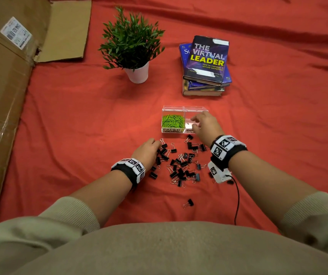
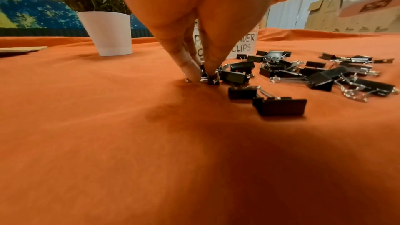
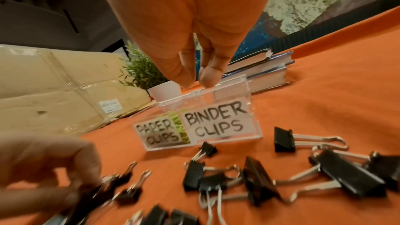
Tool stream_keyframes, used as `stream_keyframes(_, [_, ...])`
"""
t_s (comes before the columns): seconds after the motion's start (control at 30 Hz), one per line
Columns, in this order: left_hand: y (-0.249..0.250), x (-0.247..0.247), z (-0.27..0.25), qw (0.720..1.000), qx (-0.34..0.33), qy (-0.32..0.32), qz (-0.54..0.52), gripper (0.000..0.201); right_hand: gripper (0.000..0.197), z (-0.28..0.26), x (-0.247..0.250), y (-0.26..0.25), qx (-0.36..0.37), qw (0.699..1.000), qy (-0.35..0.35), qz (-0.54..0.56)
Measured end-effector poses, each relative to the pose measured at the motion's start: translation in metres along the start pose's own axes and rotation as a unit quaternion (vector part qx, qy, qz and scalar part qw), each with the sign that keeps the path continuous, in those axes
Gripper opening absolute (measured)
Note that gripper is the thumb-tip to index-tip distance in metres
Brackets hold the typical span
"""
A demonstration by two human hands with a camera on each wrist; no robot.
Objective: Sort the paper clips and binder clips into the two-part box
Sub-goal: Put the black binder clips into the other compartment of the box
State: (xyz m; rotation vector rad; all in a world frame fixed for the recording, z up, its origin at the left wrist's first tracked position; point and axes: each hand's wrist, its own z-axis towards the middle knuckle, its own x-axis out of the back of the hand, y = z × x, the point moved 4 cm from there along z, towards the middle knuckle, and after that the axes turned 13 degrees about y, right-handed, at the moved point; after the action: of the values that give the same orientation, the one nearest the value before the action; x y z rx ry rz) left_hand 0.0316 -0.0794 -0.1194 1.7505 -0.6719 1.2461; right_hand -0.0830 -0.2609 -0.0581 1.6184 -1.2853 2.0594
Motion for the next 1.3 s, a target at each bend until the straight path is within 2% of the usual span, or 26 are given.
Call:
stream_keyframes(0.07, [0.001,0.0,0.001,1.0,-0.007,-0.004,0.009,0.026,0.022,-0.013,-0.007,-0.004,0.044,0.999,-0.007,-0.001])
stream_keyframes(0.17, [0.003,0.0,0.001,0.999,-0.018,-0.018,0.035,0.037,0.023,-0.036,-0.029,-0.003,0.091,0.992,-0.071,-0.058])
stream_keyframes(0.23, [0.007,0.003,0.002,0.998,-0.02,-0.024,0.05,0.039,0.03,-0.047,-0.039,0.004,0.093,0.982,-0.116,-0.118])
stream_keyframes(0.3, [0.01,0.005,0.004,0.998,-0.013,-0.026,0.055,0.035,0.037,-0.051,-0.044,0.01,0.088,0.976,-0.133,-0.15])
stream_keyframes(0.47, [0.016,0.007,0.007,0.996,0.0,-0.033,0.079,0.027,0.042,-0.055,-0.05,0.013,0.095,0.979,-0.133,-0.119])
stream_keyframes(0.6, [0.021,0.009,0.008,0.994,-0.008,-0.056,0.097,0.032,0.025,-0.058,-0.046,0.015,0.097,0.986,-0.123,-0.059])
stream_keyframes(0.7, [0.019,0.01,0.006,0.994,-0.008,-0.049,0.094,0.03,0.014,-0.057,-0.036,0.016,0.076,0.992,-0.104,-0.008])
stream_keyframes(0.8, [0.017,0.01,0.003,0.997,-0.008,-0.031,0.066,0.027,0.009,-0.047,-0.02,0.02,-0.01,0.997,-0.065,0.044])
stream_keyframes(0.87, [0.017,0.011,0.001,1.0,-0.005,-0.016,0.02,0.026,0.007,-0.033,-0.004,0.019,-0.056,0.994,-0.011,0.098])
stream_keyframes(0.97, [0.025,0.017,0.001,0.999,0.005,0.012,-0.053,0.023,0.009,-0.006,0.016,0.016,-0.062,0.987,0.071,0.13])
stream_keyframes(1.13, [0.06,0.037,0.022,0.99,-0.011,0.042,-0.137,0.014,0.015,0.016,0.018,0.017,-0.053,0.99,0.059,0.113])
stream_keyframes(1.3, [0.1,0.057,0.063,0.988,-0.057,0.051,-0.135,0.015,0.021,0.003,0.025,0.058,-0.127,0.982,0.106,0.095])
